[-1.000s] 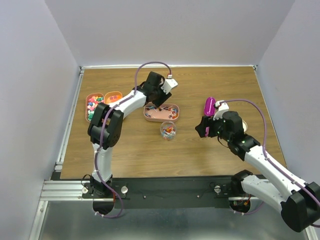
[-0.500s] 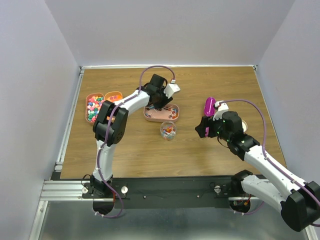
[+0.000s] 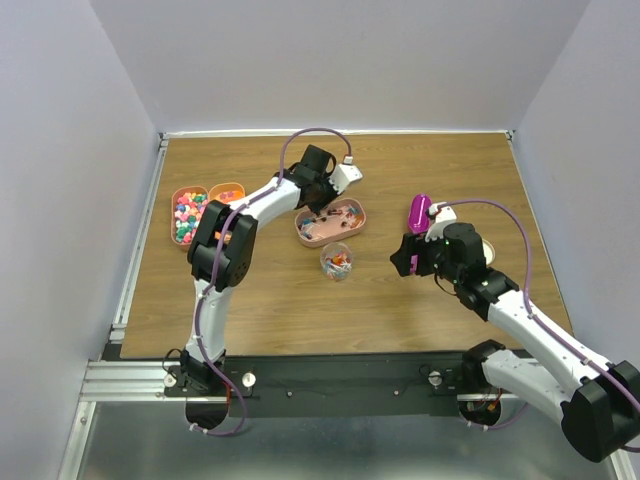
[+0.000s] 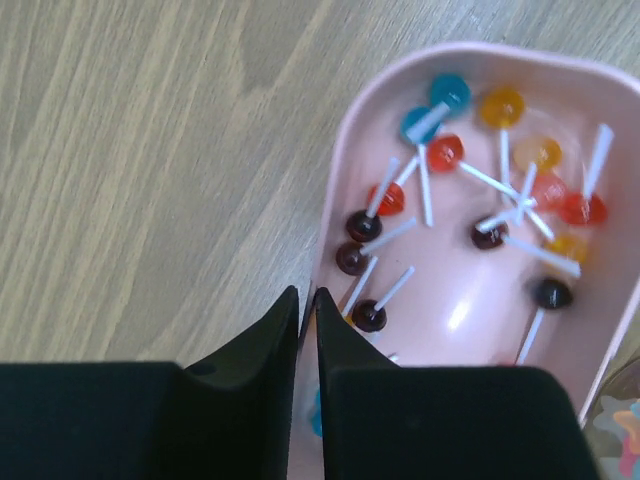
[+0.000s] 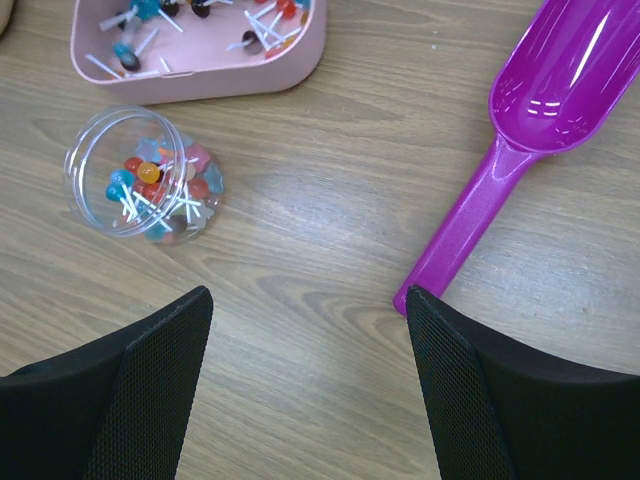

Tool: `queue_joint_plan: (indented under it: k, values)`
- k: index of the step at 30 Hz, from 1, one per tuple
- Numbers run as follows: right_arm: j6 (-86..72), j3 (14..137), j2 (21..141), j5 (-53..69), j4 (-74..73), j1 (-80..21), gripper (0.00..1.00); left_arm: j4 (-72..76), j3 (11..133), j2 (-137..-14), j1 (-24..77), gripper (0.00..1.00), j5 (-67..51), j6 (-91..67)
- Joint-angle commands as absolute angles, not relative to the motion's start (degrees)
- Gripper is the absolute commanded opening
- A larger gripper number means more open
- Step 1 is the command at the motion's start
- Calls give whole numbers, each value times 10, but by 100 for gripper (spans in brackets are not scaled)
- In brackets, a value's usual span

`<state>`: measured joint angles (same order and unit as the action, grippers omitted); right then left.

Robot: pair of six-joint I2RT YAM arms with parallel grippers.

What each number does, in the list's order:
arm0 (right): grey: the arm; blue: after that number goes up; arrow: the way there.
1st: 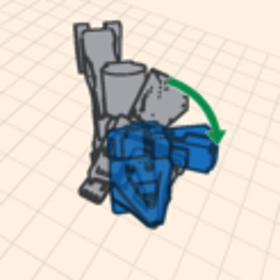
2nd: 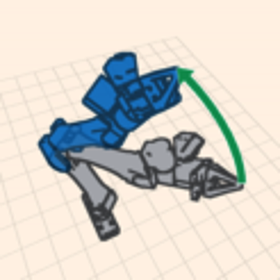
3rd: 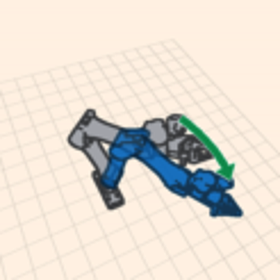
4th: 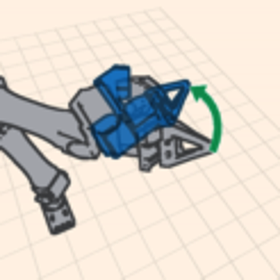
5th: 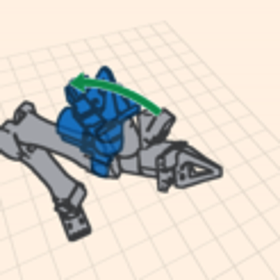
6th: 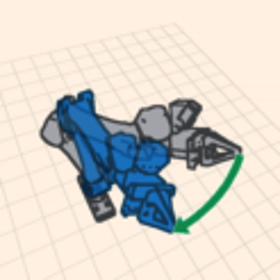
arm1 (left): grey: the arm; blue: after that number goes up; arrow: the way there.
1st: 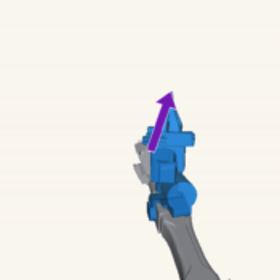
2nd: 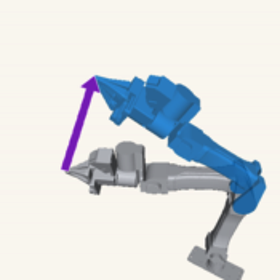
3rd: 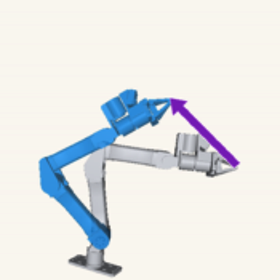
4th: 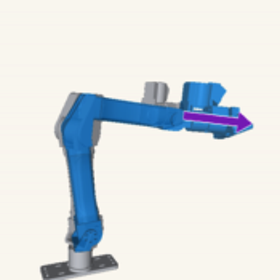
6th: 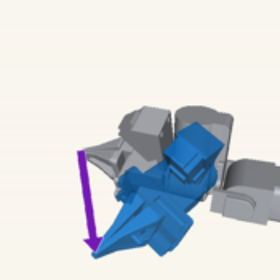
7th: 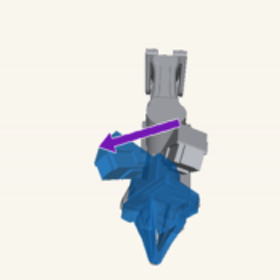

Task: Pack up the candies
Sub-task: Move the storage box to the center of the board.

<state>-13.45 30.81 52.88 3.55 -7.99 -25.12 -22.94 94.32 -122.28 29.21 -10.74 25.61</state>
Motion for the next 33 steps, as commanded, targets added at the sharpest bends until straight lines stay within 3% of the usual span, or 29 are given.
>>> queue_joint_plan:
  k: [1, 4, 7, 19, 33]
  values:
    - [-133, 301, 531, 44, -80, -249, 84, -239, 941, -1235, 293, 11, -116, 250]
    - [-133, 301, 530, 43, -80, -249, 84, -229, 926, -1223, 292, 9, -99, 238]
    - [-133, 303, 533, 44, -80, -249, 84, -214, 904, -1204, 288, 0, -68, 216]
    - [-133, 304, 540, 47, -79, -249, 84, -159, 802, -1120, 233, 0, 108, -25]
    - [-132, 303, 540, 48, -77, -249, 84, -139, 737, -1069, 163, 0, 212, -232]
